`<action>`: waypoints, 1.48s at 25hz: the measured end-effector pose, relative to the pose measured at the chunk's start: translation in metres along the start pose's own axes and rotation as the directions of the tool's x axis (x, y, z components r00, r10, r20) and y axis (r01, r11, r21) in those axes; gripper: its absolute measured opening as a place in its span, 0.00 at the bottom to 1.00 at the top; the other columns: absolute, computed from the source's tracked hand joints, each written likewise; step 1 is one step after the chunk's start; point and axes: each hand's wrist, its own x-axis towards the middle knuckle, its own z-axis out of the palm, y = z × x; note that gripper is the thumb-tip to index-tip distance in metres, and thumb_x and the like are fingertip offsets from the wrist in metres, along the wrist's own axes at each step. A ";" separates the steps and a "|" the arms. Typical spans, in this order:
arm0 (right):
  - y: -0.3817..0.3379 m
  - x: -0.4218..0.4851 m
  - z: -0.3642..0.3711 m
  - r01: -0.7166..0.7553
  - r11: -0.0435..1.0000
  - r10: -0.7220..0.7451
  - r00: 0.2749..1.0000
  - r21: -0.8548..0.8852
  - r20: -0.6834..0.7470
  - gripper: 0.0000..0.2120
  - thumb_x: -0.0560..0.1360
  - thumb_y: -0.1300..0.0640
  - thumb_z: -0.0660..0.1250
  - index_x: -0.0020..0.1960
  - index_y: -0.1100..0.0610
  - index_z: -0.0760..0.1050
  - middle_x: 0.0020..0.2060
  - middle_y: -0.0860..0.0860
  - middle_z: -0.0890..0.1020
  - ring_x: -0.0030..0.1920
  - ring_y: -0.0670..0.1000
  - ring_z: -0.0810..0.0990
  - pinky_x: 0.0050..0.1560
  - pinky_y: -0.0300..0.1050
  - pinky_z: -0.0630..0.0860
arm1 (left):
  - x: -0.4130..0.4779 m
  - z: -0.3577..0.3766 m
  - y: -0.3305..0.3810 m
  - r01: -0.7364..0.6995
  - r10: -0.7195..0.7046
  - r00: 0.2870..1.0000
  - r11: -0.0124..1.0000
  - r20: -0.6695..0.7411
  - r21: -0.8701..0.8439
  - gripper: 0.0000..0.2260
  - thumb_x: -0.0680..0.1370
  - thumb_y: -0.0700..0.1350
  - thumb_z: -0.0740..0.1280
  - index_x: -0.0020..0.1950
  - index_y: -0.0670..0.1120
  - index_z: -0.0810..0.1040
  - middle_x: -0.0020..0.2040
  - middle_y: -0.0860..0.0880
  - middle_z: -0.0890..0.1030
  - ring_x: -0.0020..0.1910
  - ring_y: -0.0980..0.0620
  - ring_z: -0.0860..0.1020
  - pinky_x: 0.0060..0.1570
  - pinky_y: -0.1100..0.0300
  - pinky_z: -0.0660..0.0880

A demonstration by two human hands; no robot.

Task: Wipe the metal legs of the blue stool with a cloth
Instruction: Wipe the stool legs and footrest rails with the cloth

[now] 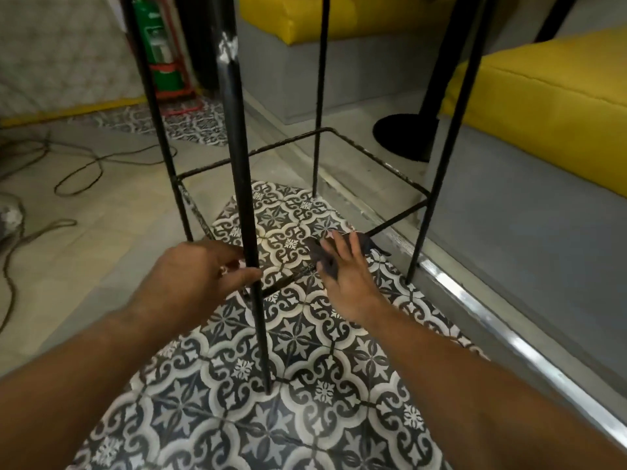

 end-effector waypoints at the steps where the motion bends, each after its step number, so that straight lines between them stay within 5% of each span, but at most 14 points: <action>1: 0.005 -0.003 -0.004 0.014 0.999 -0.014 1.000 -0.031 0.020 0.26 0.81 0.42 0.47 0.78 0.45 0.50 0.77 0.41 0.42 0.73 0.47 0.29 0.74 0.60 0.42 | 0.005 -0.002 -0.002 -0.043 0.044 0.998 0.999 0.044 -0.024 0.20 0.69 0.67 0.59 0.46 0.57 0.82 0.36 0.64 0.74 0.32 0.67 0.73 0.30 0.73 0.63; 7: -0.022 0.021 -0.022 -0.201 0.980 0.198 0.962 -0.003 0.189 0.24 0.81 0.40 0.47 0.74 0.45 0.62 0.78 0.45 0.49 0.75 0.51 0.34 0.72 0.61 0.37 | 0.031 -0.014 -0.018 -0.045 0.113 0.950 0.972 0.290 -0.230 0.10 0.65 0.66 0.67 0.33 0.61 0.77 0.31 0.72 0.78 0.36 0.71 0.78 0.31 0.71 0.68; 13: -0.029 -0.024 -0.005 0.112 0.985 -0.097 0.989 -0.133 0.114 0.25 0.80 0.40 0.48 0.76 0.42 0.54 0.77 0.41 0.50 0.76 0.48 0.36 0.71 0.57 0.33 | 0.035 -0.012 -0.022 0.013 0.104 0.936 0.945 0.337 -0.328 0.12 0.66 0.63 0.70 0.34 0.55 0.81 0.35 0.58 0.83 0.33 0.58 0.81 0.35 0.54 0.78; 17: -0.033 0.018 -0.030 0.014 0.985 0.031 0.967 -0.174 0.252 0.23 0.81 0.40 0.45 0.66 0.47 0.70 0.62 0.48 0.74 0.72 0.52 0.57 0.70 0.66 0.34 | 0.029 -0.011 -0.019 0.050 0.073 0.944 0.933 0.323 -0.357 0.10 0.65 0.64 0.68 0.34 0.60 0.79 0.36 0.67 0.81 0.36 0.66 0.80 0.33 0.65 0.72; 20: -0.050 0.028 -0.009 -0.022 0.982 0.038 0.996 -0.190 0.085 0.25 0.80 0.39 0.43 0.59 0.48 0.75 0.50 0.48 0.79 0.64 0.54 0.67 0.70 0.65 0.33 | 0.029 -0.010 -0.019 0.064 0.058 0.946 0.932 0.320 -0.358 0.08 0.67 0.63 0.68 0.37 0.60 0.80 0.38 0.69 0.81 0.37 0.67 0.80 0.31 0.73 0.71; 23: -0.042 -0.006 0.014 0.118 0.986 -0.122 0.992 -0.114 -0.027 0.24 0.80 0.40 0.47 0.66 0.50 0.72 0.63 0.45 0.72 0.73 0.51 0.56 0.71 0.67 0.36 | 0.026 -0.007 -0.016 0.049 0.061 0.945 0.945 0.322 -0.323 0.10 0.69 0.63 0.69 0.40 0.58 0.82 0.38 0.67 0.82 0.36 0.65 0.80 0.31 0.72 0.71; 26: -0.019 -0.007 -0.005 0.260 0.962 -0.254 0.964 -0.086 0.075 0.22 0.81 0.41 0.48 0.71 0.47 0.65 0.69 0.43 0.67 0.76 0.49 0.49 0.71 0.63 0.34 | 0.027 -0.008 -0.015 0.079 0.026 0.950 0.944 0.312 -0.319 0.13 0.68 0.62 0.69 0.42 0.55 0.83 0.38 0.65 0.82 0.35 0.64 0.80 0.29 0.72 0.71; 29: -0.021 0.027 -0.027 0.068 0.993 -0.048 0.978 -0.096 0.202 0.28 0.80 0.38 0.42 0.52 0.50 0.77 0.51 0.47 0.78 0.67 0.51 0.67 0.73 0.57 0.35 | 0.030 -0.011 -0.020 0.043 0.051 0.942 0.962 0.332 -0.270 0.16 0.68 0.66 0.67 0.43 0.55 0.83 0.39 0.64 0.83 0.37 0.64 0.80 0.31 0.69 0.73; 31: -0.040 0.041 -0.020 -0.043 0.979 0.065 0.992 -0.201 0.106 0.30 0.80 0.38 0.42 0.39 0.54 0.75 0.39 0.48 0.78 0.57 0.53 0.74 0.73 0.57 0.41 | 0.030 -0.008 -0.025 -0.015 0.107 0.936 0.964 0.335 -0.267 0.19 0.67 0.69 0.64 0.43 0.56 0.83 0.39 0.62 0.83 0.37 0.63 0.81 0.32 0.65 0.75; 34: -0.064 0.000 0.018 0.039 0.996 -0.043 0.998 -0.081 -0.053 0.24 0.81 0.40 0.46 0.56 0.51 0.77 0.56 0.46 0.78 0.70 0.51 0.63 0.72 0.58 0.33 | 0.035 -0.007 -0.028 -0.078 0.162 0.929 0.964 0.333 -0.253 0.20 0.68 0.69 0.63 0.44 0.56 0.82 0.38 0.59 0.83 0.37 0.61 0.81 0.35 0.57 0.79; 37: -0.056 -0.039 0.017 0.200 0.978 -0.204 0.978 0.063 0.047 0.21 0.81 0.41 0.49 0.73 0.39 0.60 0.75 0.38 0.57 0.75 0.44 0.36 0.70 0.54 0.29 | 0.038 -0.012 -0.028 -0.121 0.207 0.912 0.961 0.355 -0.249 0.19 0.68 0.68 0.64 0.46 0.56 0.82 0.36 0.58 0.83 0.34 0.61 0.80 0.32 0.57 0.77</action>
